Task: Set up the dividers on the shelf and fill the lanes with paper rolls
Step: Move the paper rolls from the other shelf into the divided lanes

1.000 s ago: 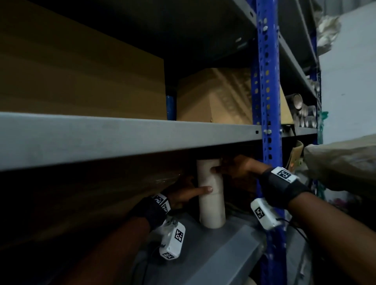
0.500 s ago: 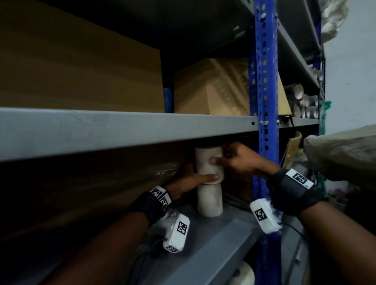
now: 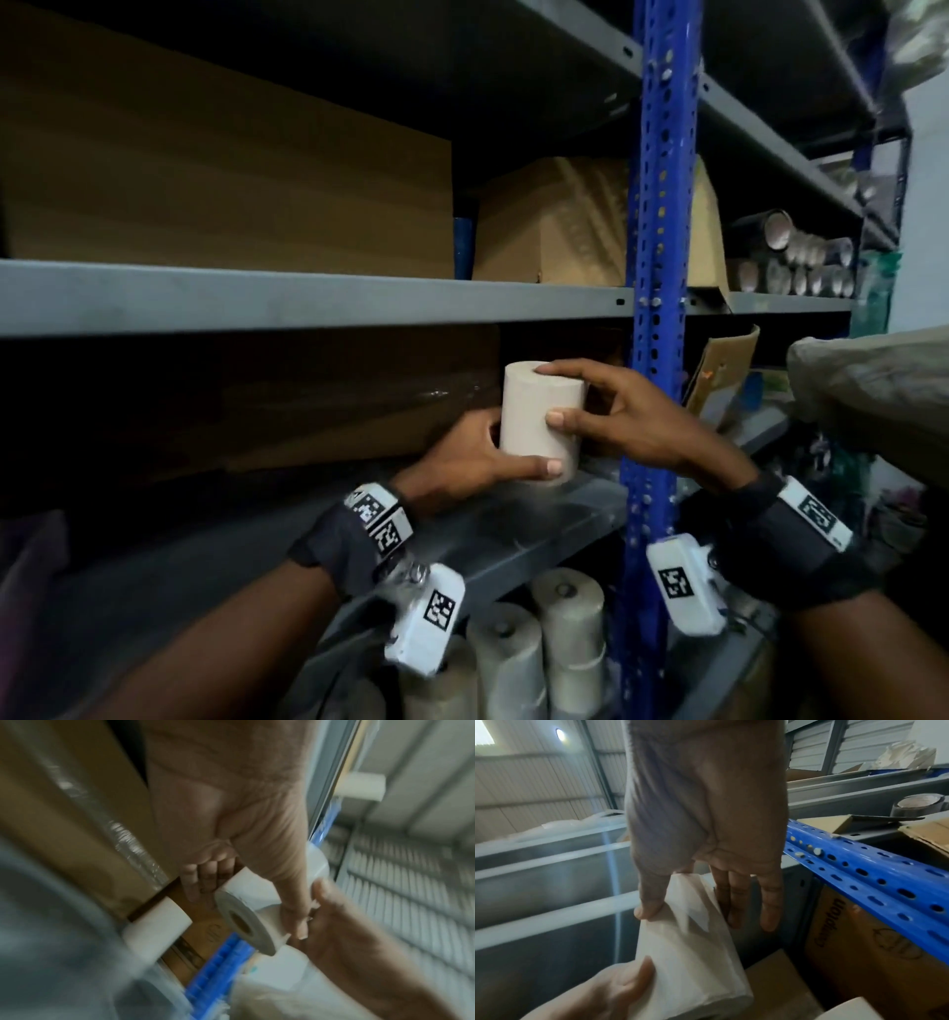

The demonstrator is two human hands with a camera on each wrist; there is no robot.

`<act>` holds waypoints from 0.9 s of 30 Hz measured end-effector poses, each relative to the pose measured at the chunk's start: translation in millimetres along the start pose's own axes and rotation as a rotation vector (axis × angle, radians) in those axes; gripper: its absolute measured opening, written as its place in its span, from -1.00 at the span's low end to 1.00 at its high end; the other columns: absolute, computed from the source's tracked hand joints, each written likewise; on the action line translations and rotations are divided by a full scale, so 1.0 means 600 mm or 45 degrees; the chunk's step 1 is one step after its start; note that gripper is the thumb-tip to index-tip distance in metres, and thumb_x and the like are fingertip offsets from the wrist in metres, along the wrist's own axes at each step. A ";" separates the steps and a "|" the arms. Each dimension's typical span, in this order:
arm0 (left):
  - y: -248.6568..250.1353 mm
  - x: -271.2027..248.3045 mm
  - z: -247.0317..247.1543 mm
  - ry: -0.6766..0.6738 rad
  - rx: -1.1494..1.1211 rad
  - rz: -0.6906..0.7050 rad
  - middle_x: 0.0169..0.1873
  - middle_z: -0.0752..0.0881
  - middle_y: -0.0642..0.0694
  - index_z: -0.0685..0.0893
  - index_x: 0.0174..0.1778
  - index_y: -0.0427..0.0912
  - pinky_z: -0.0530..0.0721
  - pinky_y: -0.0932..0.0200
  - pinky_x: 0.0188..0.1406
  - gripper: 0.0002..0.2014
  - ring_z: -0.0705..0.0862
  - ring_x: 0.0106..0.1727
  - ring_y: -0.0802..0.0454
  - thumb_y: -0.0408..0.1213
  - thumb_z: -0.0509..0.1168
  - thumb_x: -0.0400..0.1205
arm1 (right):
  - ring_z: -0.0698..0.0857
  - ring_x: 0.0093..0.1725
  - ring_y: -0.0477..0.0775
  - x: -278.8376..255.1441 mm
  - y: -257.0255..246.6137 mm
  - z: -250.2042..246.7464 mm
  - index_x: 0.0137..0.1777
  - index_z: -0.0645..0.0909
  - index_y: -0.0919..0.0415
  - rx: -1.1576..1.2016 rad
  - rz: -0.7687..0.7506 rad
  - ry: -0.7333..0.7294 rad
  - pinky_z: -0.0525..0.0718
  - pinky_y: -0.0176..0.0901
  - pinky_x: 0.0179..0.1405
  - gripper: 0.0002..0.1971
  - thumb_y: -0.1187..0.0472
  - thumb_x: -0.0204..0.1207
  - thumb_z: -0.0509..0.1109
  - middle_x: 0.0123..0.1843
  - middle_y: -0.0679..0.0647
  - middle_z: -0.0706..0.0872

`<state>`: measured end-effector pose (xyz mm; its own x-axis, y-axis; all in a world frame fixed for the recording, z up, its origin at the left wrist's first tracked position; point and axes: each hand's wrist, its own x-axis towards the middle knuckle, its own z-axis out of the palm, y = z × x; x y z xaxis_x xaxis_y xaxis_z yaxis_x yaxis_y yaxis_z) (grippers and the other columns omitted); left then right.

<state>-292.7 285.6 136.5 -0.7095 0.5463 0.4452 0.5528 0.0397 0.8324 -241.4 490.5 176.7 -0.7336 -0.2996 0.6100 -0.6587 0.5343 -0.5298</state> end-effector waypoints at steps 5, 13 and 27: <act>0.034 -0.140 0.037 0.129 -0.089 -0.044 0.11 0.86 -0.07 0.74 0.26 -0.22 0.80 0.19 0.03 -0.54 0.83 0.16 -0.02 -0.42 0.64 0.45 | 0.69 0.30 -0.14 -0.072 -0.056 0.035 0.33 0.63 -0.19 0.229 -0.051 -0.080 0.75 -0.14 0.17 -0.50 -0.05 0.37 0.60 0.32 -0.18 0.70; 0.063 -0.353 0.049 0.268 -0.156 -0.088 0.20 0.83 -0.06 0.72 0.34 -0.09 0.79 0.11 0.13 -0.50 0.81 0.24 -0.03 -0.32 0.65 0.48 | 0.72 0.25 -0.16 -0.123 -0.149 0.112 0.27 0.69 -0.21 0.291 -0.173 -0.338 0.73 -0.22 0.13 -0.53 -0.23 0.35 0.58 0.29 -0.19 0.73; 0.108 -0.714 -0.024 0.688 0.054 -0.182 0.27 0.80 0.00 0.67 0.42 0.03 0.75 0.10 0.18 -0.39 0.76 0.31 0.01 -0.15 0.68 0.44 | 0.59 0.32 -0.41 -0.162 -0.385 0.319 0.23 0.63 -0.45 0.159 -0.344 -0.800 0.56 -0.19 0.27 -0.45 -0.45 0.21 0.52 0.30 -0.49 0.63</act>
<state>40.6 42.3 4.6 -0.8955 0.0267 0.4444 0.4441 0.1215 0.8877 -49.7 245.0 126.9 -0.4740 -0.8303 0.2933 -0.8187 0.2929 -0.4939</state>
